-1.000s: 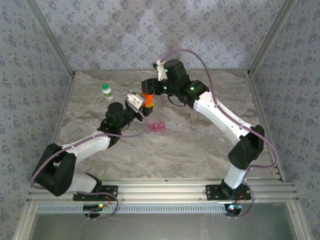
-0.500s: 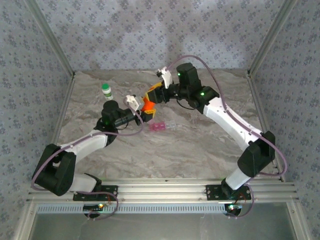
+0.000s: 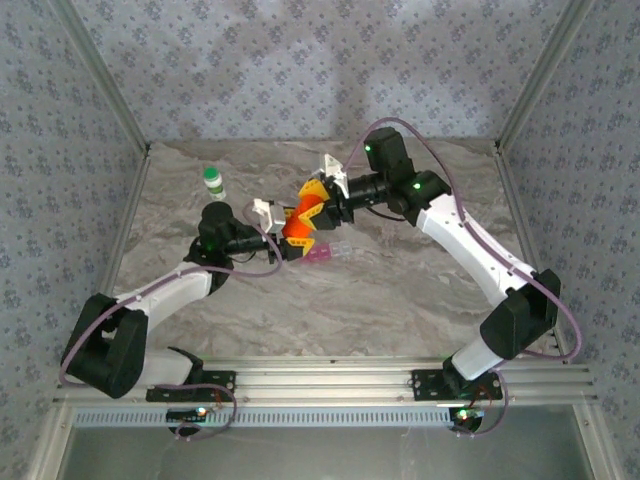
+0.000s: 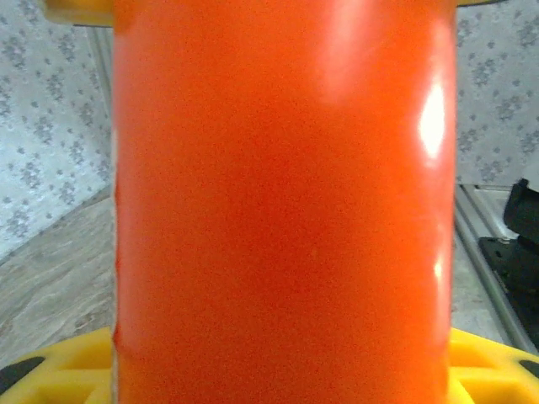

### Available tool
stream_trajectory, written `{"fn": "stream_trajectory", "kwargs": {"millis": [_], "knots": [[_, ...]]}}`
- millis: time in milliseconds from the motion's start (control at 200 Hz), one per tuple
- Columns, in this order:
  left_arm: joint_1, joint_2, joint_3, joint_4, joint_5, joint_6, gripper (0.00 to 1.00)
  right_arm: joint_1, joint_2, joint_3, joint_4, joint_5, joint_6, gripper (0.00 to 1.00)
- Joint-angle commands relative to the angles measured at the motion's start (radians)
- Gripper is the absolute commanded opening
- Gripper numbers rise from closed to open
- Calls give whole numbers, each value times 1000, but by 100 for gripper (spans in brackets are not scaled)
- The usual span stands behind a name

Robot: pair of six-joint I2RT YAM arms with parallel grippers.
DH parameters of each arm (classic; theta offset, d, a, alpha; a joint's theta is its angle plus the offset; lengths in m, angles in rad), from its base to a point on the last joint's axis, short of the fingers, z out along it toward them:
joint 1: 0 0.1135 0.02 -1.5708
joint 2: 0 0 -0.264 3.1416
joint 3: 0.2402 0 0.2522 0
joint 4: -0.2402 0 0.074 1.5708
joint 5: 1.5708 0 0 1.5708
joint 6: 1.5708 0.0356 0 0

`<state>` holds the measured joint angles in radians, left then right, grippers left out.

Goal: Sort the pills into containers

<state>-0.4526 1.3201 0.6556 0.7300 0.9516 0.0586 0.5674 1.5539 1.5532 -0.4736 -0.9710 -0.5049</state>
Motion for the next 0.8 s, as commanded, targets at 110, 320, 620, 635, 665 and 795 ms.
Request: {"fn": "stream_trajectory", "kwargs": {"millis": [110,320,620,635,665,795], "knots": [[-5,-24,69,-9,81,36,0,-22,38,79,-233,-48,-102,59],[-14,-19,72,-38,60,60,0,-21,50,96,-210,-18,-66,79],[-12,-20,64,-70,-17,88,0,-71,-39,38,-133,0,4,90],[-11,-22,61,-70,-24,88,0,-74,-45,33,-133,-1,6,90],[-11,-26,56,-67,-46,91,0,-88,-60,17,-132,-3,18,91],[-11,-39,34,-46,-162,94,0,-113,-119,-30,-45,66,100,96]]}}
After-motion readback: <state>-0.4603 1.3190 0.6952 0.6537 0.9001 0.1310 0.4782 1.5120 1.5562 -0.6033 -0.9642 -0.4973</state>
